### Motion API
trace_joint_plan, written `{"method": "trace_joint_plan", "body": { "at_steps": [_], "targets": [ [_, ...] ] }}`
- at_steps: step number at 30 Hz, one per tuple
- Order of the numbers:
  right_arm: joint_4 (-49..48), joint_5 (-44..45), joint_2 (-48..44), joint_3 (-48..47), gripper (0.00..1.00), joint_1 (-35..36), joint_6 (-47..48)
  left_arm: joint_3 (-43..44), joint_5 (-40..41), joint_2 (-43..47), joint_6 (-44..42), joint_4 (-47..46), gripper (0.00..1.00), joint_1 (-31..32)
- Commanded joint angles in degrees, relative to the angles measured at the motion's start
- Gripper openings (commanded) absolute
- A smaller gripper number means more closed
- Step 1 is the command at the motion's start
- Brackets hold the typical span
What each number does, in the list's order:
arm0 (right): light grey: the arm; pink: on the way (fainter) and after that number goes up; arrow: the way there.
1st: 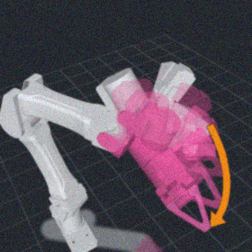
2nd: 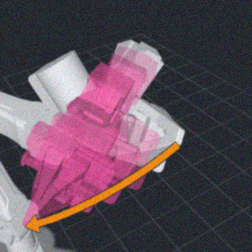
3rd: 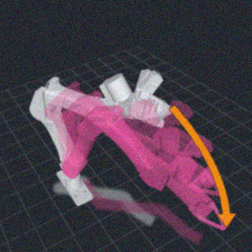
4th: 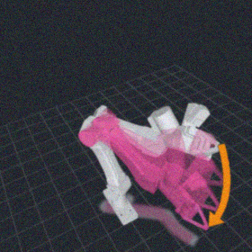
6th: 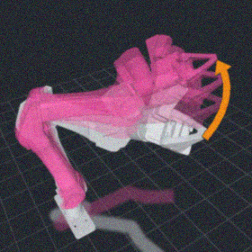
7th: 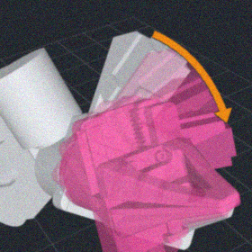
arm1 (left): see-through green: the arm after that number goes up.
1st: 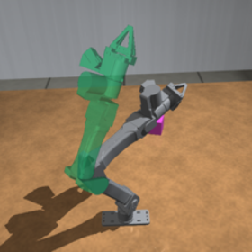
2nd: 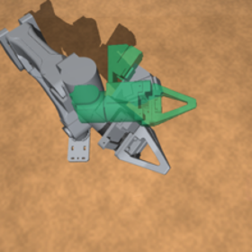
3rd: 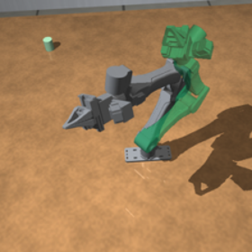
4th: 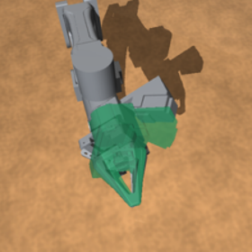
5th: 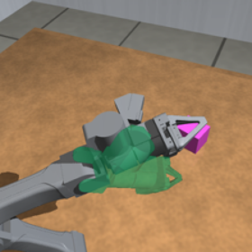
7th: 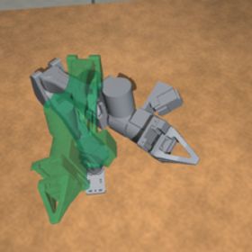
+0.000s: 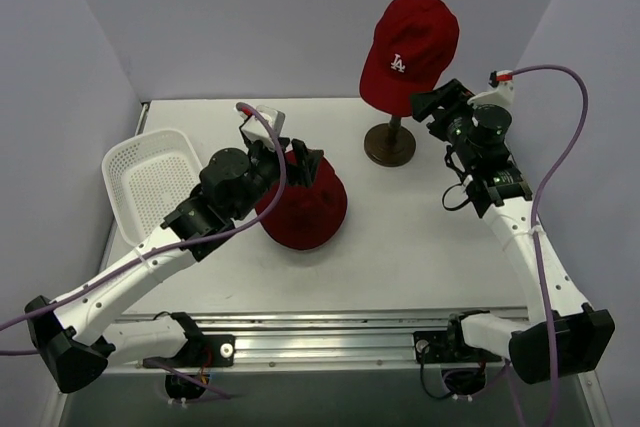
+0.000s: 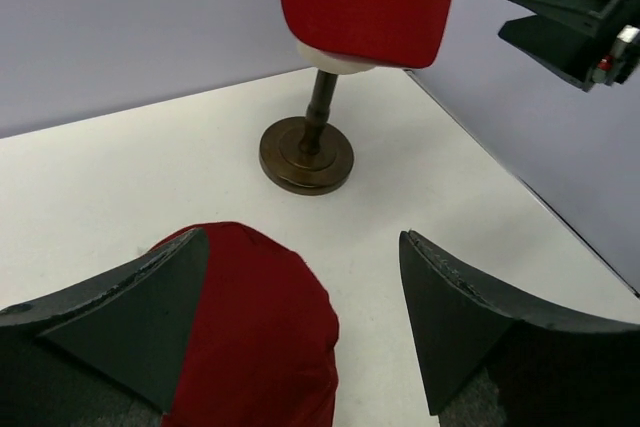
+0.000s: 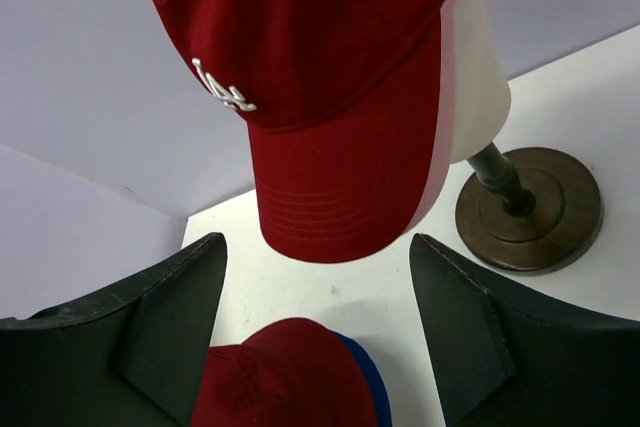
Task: Stack the hats
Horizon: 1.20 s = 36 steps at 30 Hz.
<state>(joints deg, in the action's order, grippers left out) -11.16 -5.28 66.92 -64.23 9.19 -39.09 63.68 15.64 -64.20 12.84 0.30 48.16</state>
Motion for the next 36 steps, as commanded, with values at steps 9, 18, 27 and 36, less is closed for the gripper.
{"method": "trace_joint_plan", "body": {
  "at_steps": [9, 18, 27, 36],
  "targets": [
    [5.09, 8.0, 6.82, -7.05, 0.67, -0.31, 5.95, -1.71, -6.32, 2.5, 4.39, 0.76, 0.86, -0.53],
    [8.78, 13.1, 10.43, -10.83, 0.62, -4.0, 8.15, -5.76, -3.69, 5.05, 3.25, -2.31, 0.86, 0.44],
    [13.27, 13.11, 6.49, -11.37, 0.62, -5.06, 9.47, -7.17, -0.79, 5.41, 1.58, -1.62, 0.86, 2.9],
    [16.68, 8.7, -6.88, 1.29, 0.85, 0.65, 8.59, -9.97, 4.75, 8.04, -1.86, -3.63, 0.96, 10.55]
  ]
}}
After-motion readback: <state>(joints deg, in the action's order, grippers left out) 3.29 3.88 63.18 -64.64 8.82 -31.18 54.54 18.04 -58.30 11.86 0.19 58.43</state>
